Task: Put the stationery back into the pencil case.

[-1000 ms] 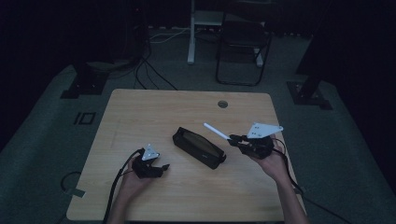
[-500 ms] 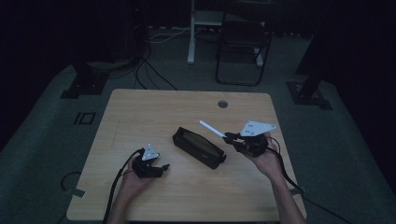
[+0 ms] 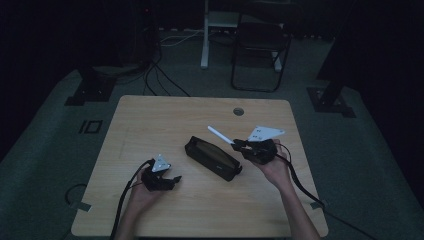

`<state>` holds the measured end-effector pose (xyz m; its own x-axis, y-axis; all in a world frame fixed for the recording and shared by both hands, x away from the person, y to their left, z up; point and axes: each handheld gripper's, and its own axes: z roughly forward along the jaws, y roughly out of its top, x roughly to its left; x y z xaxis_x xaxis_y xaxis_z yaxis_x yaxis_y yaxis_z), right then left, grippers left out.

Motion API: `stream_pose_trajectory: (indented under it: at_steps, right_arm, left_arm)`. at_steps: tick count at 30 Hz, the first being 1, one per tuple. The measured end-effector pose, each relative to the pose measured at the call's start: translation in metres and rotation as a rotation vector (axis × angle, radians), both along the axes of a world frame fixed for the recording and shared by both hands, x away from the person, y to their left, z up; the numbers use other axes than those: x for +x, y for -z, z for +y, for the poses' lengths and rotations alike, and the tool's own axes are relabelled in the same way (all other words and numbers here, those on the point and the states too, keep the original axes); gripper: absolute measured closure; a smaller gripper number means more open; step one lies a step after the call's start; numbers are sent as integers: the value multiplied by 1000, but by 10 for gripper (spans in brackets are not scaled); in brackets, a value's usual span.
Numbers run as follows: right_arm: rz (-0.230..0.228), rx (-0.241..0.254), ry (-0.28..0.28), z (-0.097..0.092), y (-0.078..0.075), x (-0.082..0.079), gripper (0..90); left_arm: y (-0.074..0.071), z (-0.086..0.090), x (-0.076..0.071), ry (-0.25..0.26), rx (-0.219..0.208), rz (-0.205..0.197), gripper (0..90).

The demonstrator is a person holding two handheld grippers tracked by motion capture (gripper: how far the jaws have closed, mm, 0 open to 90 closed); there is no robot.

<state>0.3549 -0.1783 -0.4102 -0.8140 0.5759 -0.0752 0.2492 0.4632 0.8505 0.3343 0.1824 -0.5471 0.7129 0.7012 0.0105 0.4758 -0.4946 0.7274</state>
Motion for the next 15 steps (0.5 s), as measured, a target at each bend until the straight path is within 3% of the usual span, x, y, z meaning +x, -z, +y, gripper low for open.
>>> stream_pose_trajectory:
  at_steps: [15]
  right_arm:
    - [72, -43, -10, 34, 38, 12, 788]
  left_arm:
    - [0, 0, 0, 0, 2, -2, 338]
